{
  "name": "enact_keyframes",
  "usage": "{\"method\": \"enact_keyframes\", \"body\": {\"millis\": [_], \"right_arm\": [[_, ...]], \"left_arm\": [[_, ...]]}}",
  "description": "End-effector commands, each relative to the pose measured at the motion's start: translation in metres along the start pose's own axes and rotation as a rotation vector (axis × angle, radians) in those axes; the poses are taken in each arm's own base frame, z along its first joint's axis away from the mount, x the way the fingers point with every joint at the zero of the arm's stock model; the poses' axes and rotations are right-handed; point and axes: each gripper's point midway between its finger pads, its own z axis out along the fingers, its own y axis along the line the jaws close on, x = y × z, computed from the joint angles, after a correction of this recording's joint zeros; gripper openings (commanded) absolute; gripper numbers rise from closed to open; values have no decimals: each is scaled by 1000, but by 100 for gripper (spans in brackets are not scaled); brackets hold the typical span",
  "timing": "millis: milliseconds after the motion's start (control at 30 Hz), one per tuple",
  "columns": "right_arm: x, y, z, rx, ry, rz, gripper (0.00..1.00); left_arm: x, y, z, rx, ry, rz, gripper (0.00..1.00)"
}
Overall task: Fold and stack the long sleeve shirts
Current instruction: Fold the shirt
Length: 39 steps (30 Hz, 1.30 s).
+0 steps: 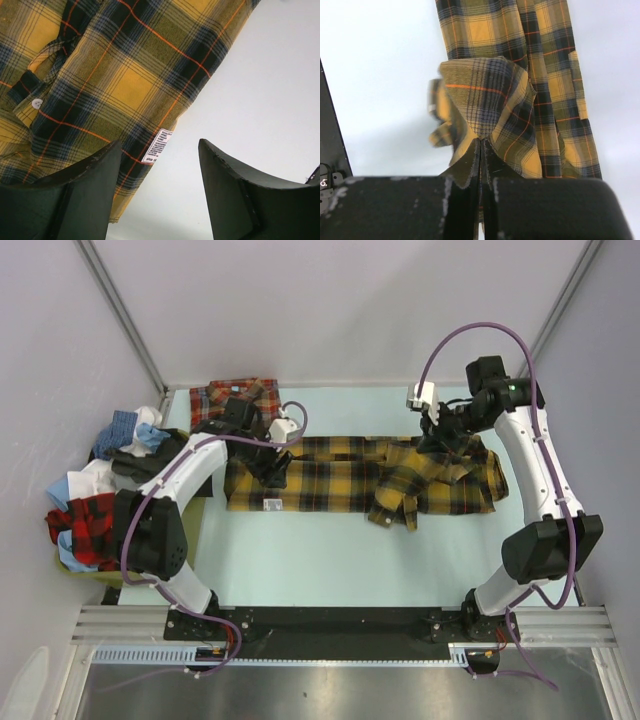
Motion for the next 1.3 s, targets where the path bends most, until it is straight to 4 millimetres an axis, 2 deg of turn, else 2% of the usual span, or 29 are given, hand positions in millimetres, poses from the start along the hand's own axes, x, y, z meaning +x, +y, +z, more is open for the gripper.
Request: {"method": "enact_keyframes", "body": {"millis": [0, 33, 167, 233, 300, 333, 400, 433, 500, 533, 567, 600, 633, 667, 700, 767, 800, 833, 900, 1033, 1267], "right_arm": [[-8, -13, 0, 52, -28, -32, 0], [2, -22, 11, 51, -12, -21, 0], [18, -83, 40, 138, 7, -29, 0], [29, -105, 55, 147, 18, 38, 0], [28, -132, 54, 228, 25, 54, 12], [34, -139, 58, 247, 39, 99, 26], [36, -149, 48, 298, 46, 148, 45], [41, -149, 37, 319, 35, 235, 58], [41, -127, 23, 277, 0, 350, 62], [40, -112, 19, 227, -56, 461, 62], [36, -95, 3, 212, -90, 533, 63], [53, -74, 14, 156, -85, 641, 63], [49, -64, 14, 132, -135, 682, 63], [42, -50, 12, 120, -163, 753, 63], [59, -29, 30, 74, -138, 837, 63], [60, -20, 44, 68, -154, 889, 62], [74, -8, 58, 46, -133, 946, 61], [78, -11, 64, 56, -141, 946, 61], [97, -2, 80, 40, -114, 1018, 60], [125, -9, 103, 58, -97, 1071, 59], [146, -11, 128, 57, -82, 1120, 58]], "left_arm": [[-21, -10, -8, 18, -77, 82, 69], [-24, -10, -8, 18, -81, 82, 69], [-34, -15, -4, 23, -93, 113, 70], [-42, -18, 0, 21, -108, 139, 70], [-48, -27, 8, 23, -104, 185, 70], [-52, -29, 12, 18, -112, 208, 71], [-58, -38, 19, 39, -117, 210, 71], [-62, -38, 22, 43, -131, 198, 71], [-65, -42, 27, 75, -144, 125, 71], [-68, -44, 28, 83, -157, 89, 70], [-68, -46, 30, 93, -164, 66, 70], [-70, -51, 29, 111, -182, 45, 71], [-75, -52, 30, 116, -209, 12, 71], [-73, -56, 32, 134, -214, -10, 71], [-74, -60, 31, 151, -228, -28, 71], [-75, -64, 32, 164, -242, -74, 71], [-76, -65, 32, 169, -247, -81, 72], [-76, -67, 31, 174, -247, -91, 71], [-75, -69, 28, 175, -248, -95, 72], [-72, -72, 22, 173, -243, -86, 72], [-63, -73, 16, 158, -213, -67, 72]]}}
